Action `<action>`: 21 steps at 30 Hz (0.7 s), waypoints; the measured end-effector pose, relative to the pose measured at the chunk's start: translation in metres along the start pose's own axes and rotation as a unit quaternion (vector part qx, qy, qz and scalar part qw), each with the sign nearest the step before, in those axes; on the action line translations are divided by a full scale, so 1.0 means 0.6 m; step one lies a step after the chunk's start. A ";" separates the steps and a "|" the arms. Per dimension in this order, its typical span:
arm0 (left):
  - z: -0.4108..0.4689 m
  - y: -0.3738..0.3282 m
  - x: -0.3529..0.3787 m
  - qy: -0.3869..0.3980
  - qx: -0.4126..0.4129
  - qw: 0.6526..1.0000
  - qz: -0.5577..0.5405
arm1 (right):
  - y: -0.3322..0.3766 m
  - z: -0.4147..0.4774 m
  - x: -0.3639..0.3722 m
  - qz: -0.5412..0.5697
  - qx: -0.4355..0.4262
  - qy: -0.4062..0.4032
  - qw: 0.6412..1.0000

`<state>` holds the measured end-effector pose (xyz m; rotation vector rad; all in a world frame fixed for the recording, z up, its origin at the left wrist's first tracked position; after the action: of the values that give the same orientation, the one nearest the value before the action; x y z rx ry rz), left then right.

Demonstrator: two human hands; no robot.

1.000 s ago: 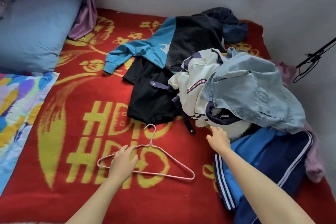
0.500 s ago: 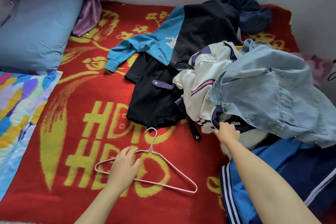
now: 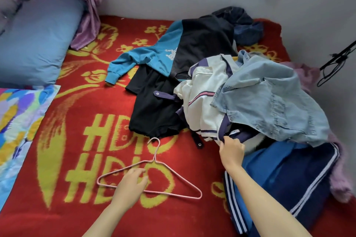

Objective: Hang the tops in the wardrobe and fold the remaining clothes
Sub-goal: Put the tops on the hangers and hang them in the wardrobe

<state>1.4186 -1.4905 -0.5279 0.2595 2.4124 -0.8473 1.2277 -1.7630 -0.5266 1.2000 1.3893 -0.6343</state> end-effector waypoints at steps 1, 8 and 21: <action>-0.003 -0.003 -0.001 0.002 0.007 1.000 -0.001 | 0.010 -0.009 -0.013 -0.005 -0.014 -0.018 1.000; -0.050 0.005 -0.044 -0.004 0.079 0.997 0.000 | 0.111 -0.100 -0.150 -0.054 -0.048 -0.148 0.986; -0.128 0.108 -0.308 -0.066 0.217 0.974 -0.022 | 0.468 -0.310 -0.428 0.027 -0.141 -0.155 0.977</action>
<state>1.5587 -1.3912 -0.4068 0.3029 2.0957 -1.3648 1.3691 -1.5794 -0.1723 0.8686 1.1349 -0.5382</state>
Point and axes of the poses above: each hand's wrist, its own z-axis towards the middle knuckle, its own x-axis out of the palm, y = z × x, the point moved 7 cm from there along z, towards the middle knuckle, and after that the axes turned 9 degrees about y, right-handed, at the moved point
